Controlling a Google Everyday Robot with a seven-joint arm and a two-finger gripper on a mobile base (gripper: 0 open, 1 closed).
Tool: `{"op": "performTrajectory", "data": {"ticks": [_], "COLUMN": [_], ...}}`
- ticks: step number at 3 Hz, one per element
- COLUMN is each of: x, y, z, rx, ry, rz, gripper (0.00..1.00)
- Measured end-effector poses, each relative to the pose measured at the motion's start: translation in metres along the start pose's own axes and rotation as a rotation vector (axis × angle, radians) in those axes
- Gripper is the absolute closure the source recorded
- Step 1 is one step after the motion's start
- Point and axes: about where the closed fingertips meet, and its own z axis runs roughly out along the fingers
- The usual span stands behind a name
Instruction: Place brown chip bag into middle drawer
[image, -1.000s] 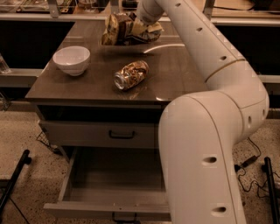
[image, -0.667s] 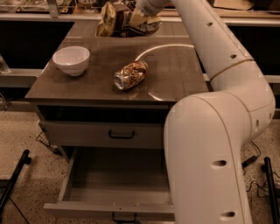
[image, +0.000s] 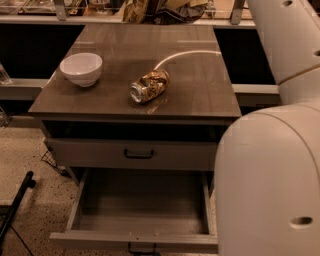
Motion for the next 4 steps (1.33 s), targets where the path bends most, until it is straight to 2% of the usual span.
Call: {"op": "performTrajectory", "data": {"ticks": [1, 2, 4], "x": [0.032, 0.058, 0.063], "y": [0.004, 0.016, 0.021], "z": [-0.073, -0.123, -0.12], "rx": [0.011, 0.011, -0.011], "ry": [0.082, 0.201, 0.205], "rz": [-0.01, -0.06, -0.047], "gripper": [1.0, 1.0, 1.0]}}
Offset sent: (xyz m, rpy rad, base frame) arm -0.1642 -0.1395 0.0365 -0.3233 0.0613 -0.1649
